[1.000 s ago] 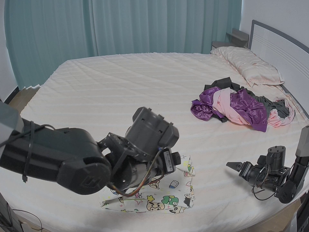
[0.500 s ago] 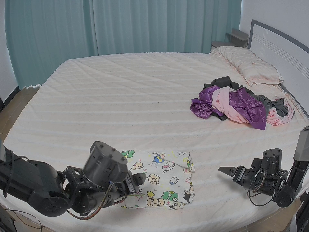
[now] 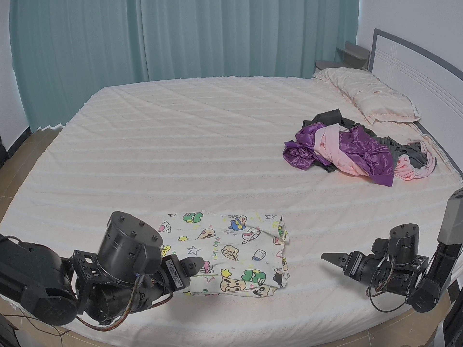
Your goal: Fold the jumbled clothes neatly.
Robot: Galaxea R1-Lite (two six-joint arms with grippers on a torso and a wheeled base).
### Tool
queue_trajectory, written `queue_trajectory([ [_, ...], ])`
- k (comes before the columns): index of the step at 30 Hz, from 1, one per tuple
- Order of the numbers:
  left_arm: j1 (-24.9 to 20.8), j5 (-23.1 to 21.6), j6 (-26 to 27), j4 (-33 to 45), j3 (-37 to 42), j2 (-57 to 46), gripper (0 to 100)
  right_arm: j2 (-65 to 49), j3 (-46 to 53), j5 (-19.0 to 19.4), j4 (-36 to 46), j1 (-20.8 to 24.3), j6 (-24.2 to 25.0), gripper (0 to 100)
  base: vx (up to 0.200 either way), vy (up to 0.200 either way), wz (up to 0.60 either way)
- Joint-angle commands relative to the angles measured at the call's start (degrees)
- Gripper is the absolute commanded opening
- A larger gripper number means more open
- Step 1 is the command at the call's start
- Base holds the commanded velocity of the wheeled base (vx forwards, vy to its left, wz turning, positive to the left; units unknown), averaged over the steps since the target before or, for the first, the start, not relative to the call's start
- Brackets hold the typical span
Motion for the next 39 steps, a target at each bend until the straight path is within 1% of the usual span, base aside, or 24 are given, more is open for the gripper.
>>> queue_trajectory([
  [1,0.04,0.43,0.15,-0.01,-0.90,-0.29,100,0.40,-0.01,0.12,-0.06,0.11,-0.02,100,0.000,0.000,0.00],
  [6,0.13,0.43,-0.20,0.17,-2.22,-0.29,100,0.40,-0.01,0.21,0.03,0.11,-0.02,100,0.000,0.000,0.00],
  [10,1.71,0.34,0.24,0.34,-2.31,-0.81,100,-0.04,0.08,0.12,-0.06,0.19,0.07,100,0.000,0.200,0.00],
  [16,5.31,0.25,3.31,0.69,-2.31,-4.68,100,-0.13,0.34,-0.05,-0.06,0.11,0.07,100,0.000,0.200,0.00],
  [20,6.72,0.25,4.81,1.22,-2.31,-5.03,100,0.13,0.34,0.04,-0.06,0.11,0.15,100,0.000,0.200,0.00],
  [21,7.60,0.25,5.86,1.31,-2.31,-5.30,100,0.31,0.34,0.12,-0.06,0.11,0.15,100,0.000,0.200,0.00],
  [28,8.04,0.16,6.30,1.31,-1.87,-8.20,100,0.05,0.34,0.12,-0.06,0.19,0.24,100,0.000,0.000,0.00],
  [33,8.04,0.16,6.65,1.31,-2.22,-8.11,100,0.22,0.34,0.21,-0.06,0.19,0.24,100,0.000,0.000,0.00],
  [36,8.04,-0.01,9.03,1.40,-2.22,-7.76,100,-0.13,0.34,0.21,-0.06,0.63,0.15,100,0.000,0.000,0.00],
  [39,8.04,-0.01,9.12,1.40,-3.28,-7.23,100,-0.13,-0.10,0.12,-0.23,0.63,0.07,100,0.000,0.000,0.00],
])
